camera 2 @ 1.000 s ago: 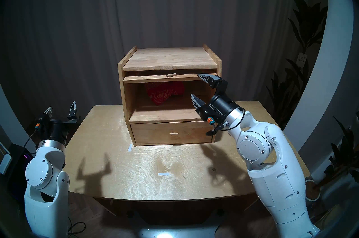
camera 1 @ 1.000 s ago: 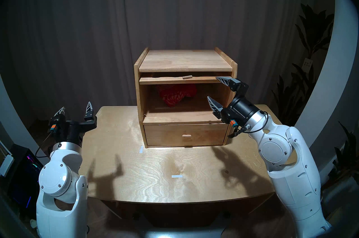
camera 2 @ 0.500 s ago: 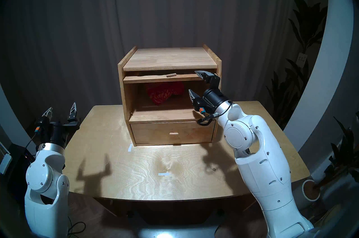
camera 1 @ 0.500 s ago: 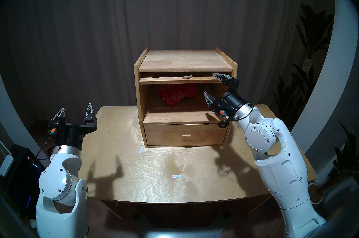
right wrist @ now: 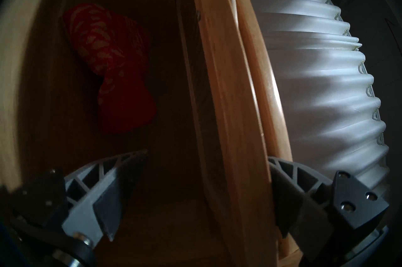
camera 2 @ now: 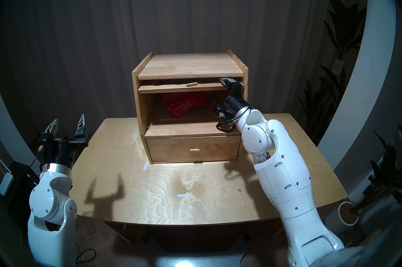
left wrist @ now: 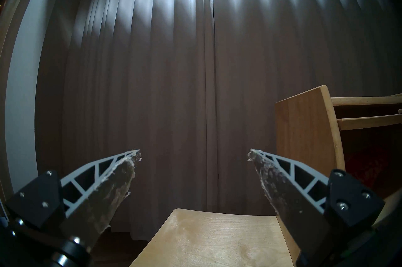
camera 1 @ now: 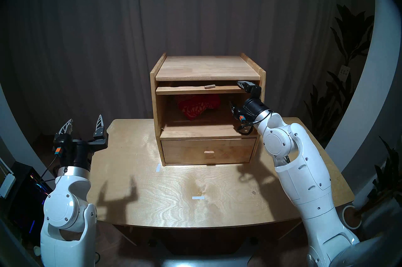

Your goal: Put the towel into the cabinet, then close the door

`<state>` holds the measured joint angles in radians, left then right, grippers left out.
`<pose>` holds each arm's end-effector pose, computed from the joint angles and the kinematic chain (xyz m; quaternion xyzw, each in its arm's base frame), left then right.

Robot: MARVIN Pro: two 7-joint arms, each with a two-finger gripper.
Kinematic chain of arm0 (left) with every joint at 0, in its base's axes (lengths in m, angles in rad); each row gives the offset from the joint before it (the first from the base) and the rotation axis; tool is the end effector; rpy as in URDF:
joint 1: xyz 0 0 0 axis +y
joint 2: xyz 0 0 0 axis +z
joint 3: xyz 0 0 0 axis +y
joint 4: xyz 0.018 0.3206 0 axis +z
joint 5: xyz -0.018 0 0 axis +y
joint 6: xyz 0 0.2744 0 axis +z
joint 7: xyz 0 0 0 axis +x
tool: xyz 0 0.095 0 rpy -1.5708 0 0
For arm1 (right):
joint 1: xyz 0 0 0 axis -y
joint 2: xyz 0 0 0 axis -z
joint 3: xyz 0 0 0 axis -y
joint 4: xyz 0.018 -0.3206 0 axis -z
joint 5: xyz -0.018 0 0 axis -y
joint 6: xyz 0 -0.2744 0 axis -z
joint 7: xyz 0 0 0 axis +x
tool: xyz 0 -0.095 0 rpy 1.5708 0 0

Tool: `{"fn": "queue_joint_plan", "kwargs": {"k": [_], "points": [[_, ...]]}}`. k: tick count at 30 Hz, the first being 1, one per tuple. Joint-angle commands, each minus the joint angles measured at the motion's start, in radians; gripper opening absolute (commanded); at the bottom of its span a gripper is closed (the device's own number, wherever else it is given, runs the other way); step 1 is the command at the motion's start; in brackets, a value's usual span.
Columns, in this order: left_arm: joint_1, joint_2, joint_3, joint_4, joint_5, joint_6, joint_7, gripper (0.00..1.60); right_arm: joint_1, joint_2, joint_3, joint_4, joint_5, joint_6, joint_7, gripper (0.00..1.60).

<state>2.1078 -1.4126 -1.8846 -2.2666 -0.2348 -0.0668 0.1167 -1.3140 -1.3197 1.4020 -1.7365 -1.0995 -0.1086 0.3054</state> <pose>0.2107 0.1211 -0.2154 -0.5994 -0.0669 -0.7897 0.1127 0.4415 0.0089 -0.2055 0.4140 0.5361 0.6301 0.3797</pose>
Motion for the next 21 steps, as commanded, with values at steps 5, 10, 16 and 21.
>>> {"fn": "queue_joint_plan", "kwargs": {"k": [5, 10, 16, 21], "points": [[0.007, 0.000, -0.009, 0.019, -0.015, -0.151, -0.045, 1.60, 0.138, -0.032, -0.001, 0.060, -0.089, -0.016, -0.038, 0.75], [0.011, 0.002, -0.012, 0.041, -0.027, -0.221, -0.069, 1.60, 0.108, 0.002, -0.045, -0.019, -0.088, -0.082, -0.051, 0.00], [0.009, 0.003, -0.012, 0.044, -0.033, -0.216, -0.071, 1.60, 0.101, -0.021, -0.102, -0.060, -0.070, -0.148, -0.083, 0.00], [0.009, 0.004, -0.013, 0.048, -0.039, -0.221, -0.077, 1.60, 0.081, -0.015, -0.123, -0.087, -0.058, -0.185, -0.097, 0.00]]}}
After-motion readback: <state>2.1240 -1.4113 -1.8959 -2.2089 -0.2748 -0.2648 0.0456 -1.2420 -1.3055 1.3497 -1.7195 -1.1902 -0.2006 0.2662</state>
